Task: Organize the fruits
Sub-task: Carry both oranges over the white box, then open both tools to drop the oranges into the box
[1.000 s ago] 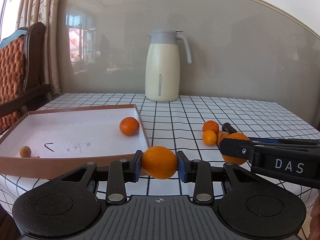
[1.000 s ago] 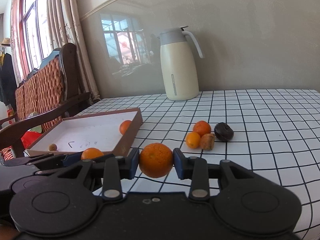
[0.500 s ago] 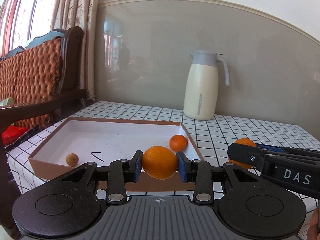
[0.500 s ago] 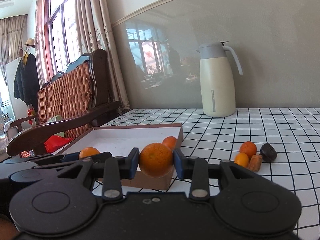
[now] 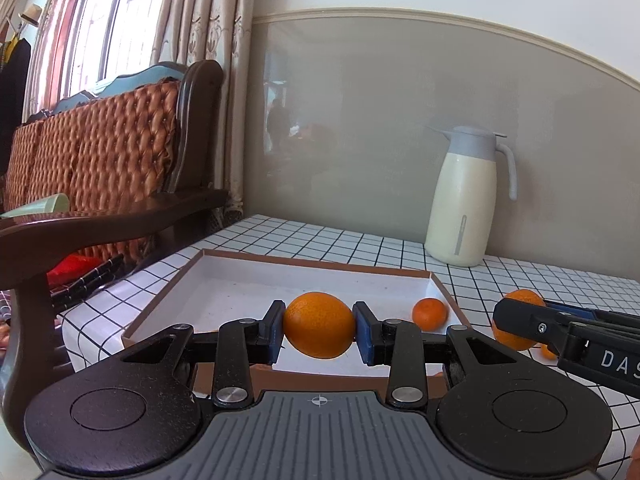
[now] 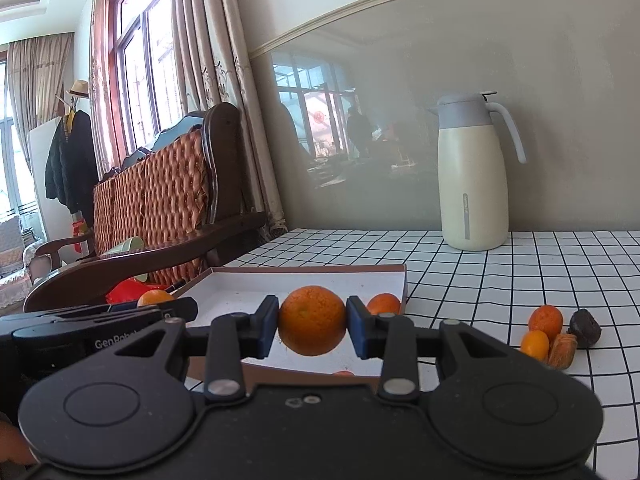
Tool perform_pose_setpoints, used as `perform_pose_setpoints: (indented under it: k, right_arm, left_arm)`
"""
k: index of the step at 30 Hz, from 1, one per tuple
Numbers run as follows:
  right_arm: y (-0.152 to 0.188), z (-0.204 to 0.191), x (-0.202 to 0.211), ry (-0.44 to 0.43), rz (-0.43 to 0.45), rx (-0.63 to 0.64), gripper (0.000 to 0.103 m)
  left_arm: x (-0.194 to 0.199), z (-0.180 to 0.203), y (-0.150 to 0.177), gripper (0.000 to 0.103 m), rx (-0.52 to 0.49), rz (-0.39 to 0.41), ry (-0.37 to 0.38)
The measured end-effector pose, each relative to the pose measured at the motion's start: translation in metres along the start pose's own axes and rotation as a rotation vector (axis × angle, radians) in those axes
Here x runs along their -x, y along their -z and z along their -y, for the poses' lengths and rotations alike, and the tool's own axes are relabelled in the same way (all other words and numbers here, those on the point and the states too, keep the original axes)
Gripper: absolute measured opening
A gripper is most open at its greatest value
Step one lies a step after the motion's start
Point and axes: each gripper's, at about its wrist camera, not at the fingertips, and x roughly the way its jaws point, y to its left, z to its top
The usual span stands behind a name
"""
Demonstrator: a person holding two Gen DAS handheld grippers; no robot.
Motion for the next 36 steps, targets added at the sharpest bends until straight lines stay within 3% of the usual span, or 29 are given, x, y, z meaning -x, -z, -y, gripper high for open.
perform_pose_setpoints:
  k: [19, 36]
  right_arm:
    - [-0.013, -0.003, -0.038, 0.006, 0.011, 0.006, 0.028]
    - [-0.004, 0.007, -0.092, 0.067, -0.068, -0.002, 0.029]
  left_arm:
    - [-0.037, -0.036, -0.015, 0.037, 0.016, 0.006, -0.082]
    - [-0.099, -0.066, -0.016, 0.037, 0.033, -0.064, -0.150]
